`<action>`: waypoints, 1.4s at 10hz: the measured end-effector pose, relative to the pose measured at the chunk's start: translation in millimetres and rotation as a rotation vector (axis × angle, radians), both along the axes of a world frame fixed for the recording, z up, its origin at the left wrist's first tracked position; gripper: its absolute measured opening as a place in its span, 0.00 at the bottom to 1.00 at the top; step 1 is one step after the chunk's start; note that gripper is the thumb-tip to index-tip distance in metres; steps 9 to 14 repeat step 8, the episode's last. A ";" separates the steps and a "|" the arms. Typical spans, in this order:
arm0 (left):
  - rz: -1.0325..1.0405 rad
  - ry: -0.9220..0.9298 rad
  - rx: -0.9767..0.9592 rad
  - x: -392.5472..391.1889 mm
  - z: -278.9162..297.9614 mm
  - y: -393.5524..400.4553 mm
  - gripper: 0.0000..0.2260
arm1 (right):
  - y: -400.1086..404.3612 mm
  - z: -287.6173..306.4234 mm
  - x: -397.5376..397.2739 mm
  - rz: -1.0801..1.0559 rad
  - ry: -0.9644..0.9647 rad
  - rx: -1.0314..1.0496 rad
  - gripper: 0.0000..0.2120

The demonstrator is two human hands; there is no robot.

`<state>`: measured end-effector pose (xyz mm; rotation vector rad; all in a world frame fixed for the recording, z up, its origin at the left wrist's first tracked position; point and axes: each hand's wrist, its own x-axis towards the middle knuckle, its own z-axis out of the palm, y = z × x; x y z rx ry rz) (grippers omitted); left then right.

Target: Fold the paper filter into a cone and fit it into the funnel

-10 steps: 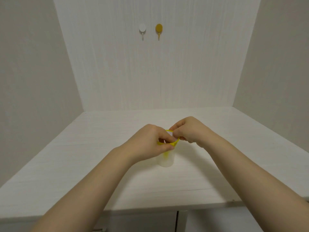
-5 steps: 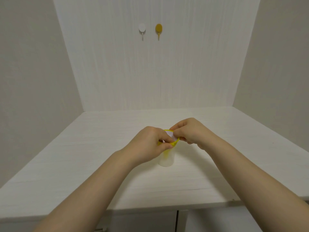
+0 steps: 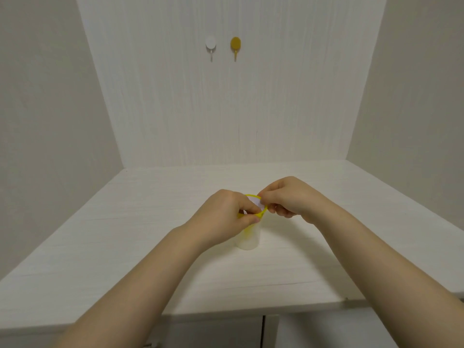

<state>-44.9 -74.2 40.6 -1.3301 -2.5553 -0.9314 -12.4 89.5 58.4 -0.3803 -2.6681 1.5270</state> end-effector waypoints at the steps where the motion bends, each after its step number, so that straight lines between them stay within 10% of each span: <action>1: -0.006 -0.035 0.024 -0.9 -1.2 -0.4 0.06 | -1.9 0.0 -0.3 -0.017 0.000 0.007 0.08; 5: 0.061 -0.035 0.208 -4.5 1.3 -13.2 0.21 | -2.7 2.1 4.0 -0.045 0.019 0.036 0.05; 14: 0.329 -0.031 0.425 -16.2 9.4 -28.9 0.18 | 2.9 11.4 12.8 -0.107 0.120 -0.052 0.07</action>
